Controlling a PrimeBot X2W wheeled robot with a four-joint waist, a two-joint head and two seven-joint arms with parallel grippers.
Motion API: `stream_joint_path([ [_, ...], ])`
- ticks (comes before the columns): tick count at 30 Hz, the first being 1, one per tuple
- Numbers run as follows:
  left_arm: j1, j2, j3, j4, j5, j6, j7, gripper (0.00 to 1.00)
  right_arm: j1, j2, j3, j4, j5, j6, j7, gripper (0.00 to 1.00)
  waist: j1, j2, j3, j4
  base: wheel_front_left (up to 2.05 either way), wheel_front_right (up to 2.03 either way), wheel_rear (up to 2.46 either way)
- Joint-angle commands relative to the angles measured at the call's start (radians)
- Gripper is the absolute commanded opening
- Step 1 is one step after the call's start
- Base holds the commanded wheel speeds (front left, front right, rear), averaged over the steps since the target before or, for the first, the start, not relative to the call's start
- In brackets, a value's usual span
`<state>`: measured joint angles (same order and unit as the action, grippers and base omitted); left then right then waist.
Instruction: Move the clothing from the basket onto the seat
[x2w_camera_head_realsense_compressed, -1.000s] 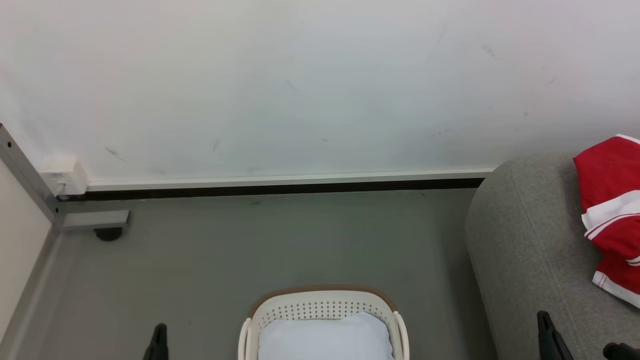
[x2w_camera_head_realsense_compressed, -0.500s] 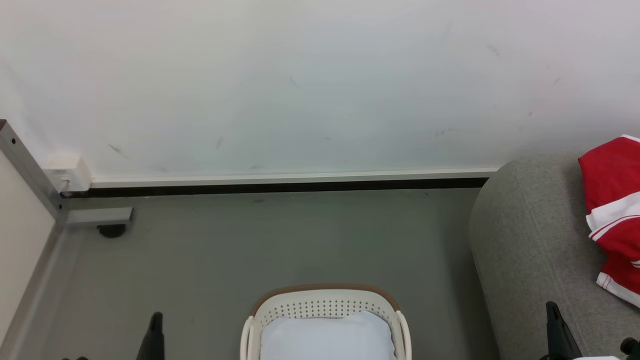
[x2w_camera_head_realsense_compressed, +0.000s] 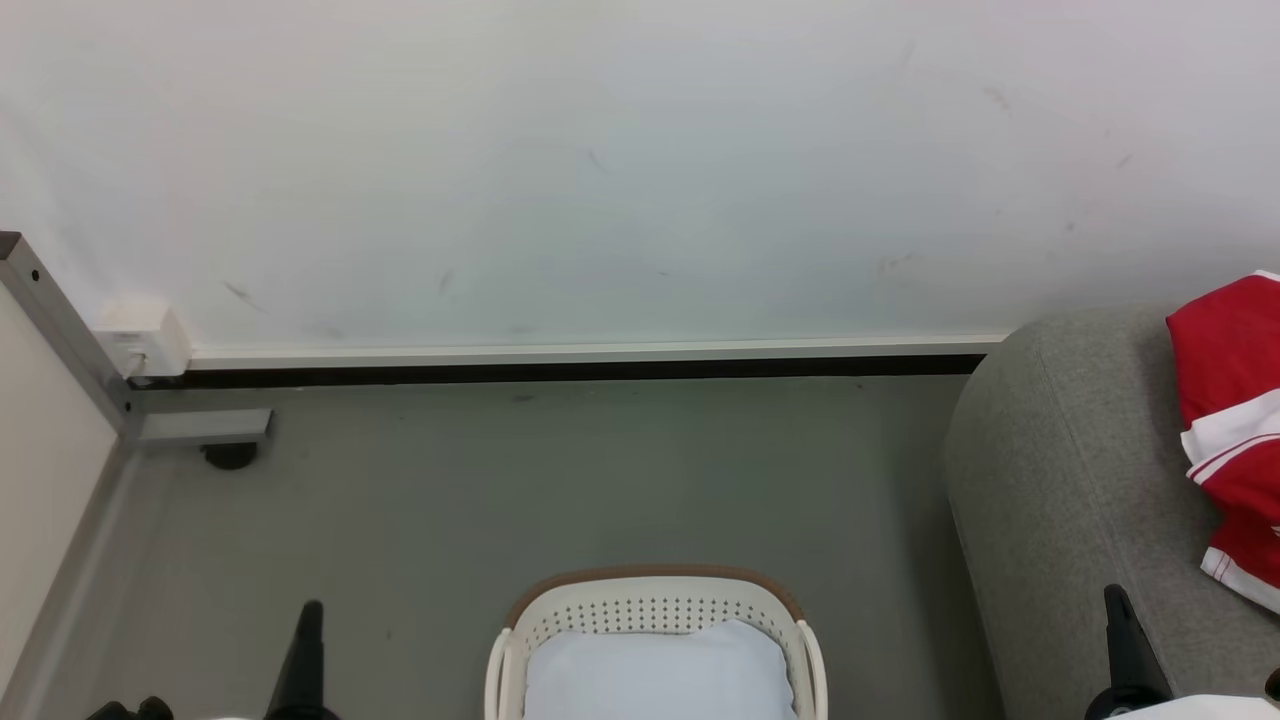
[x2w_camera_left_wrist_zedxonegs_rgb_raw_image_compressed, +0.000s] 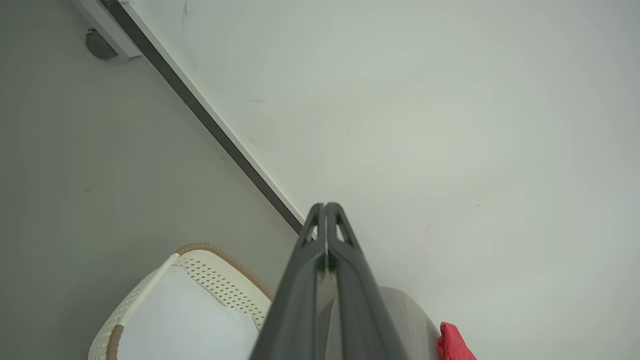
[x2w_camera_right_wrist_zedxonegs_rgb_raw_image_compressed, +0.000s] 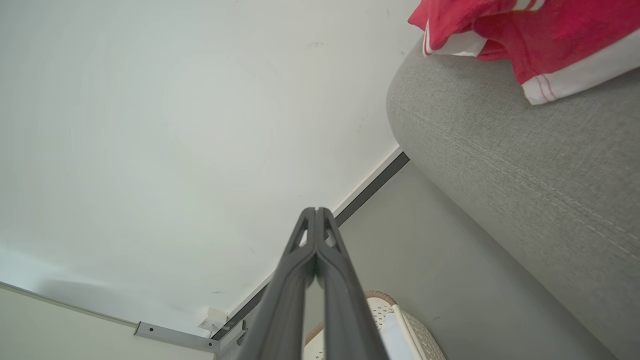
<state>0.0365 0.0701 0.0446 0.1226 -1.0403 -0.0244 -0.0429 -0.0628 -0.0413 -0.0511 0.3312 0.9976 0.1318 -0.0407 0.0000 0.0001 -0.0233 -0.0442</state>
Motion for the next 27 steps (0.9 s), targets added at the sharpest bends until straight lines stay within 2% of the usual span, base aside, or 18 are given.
stream_joint_path([
  [1, -0.024, 0.001, 0.006, -0.008, -0.029, 0.002, 0.006, 0.00, -0.028, -0.012, -0.006, -0.014, 0.023, -0.001, 0.005, 0.00, 0.0000, -0.0001, 0.000, 0.000, 0.00, 0.00, 0.00],
  [27, -0.078, -0.008, 0.037, -0.003, -0.276, 0.003, 0.074, 0.00, -0.050, -0.025, -0.017, -0.039, 0.304, -0.001, 0.061, 0.00, 0.0000, -0.0001, 0.007, 0.017, 0.00, 0.00, 0.00],
])
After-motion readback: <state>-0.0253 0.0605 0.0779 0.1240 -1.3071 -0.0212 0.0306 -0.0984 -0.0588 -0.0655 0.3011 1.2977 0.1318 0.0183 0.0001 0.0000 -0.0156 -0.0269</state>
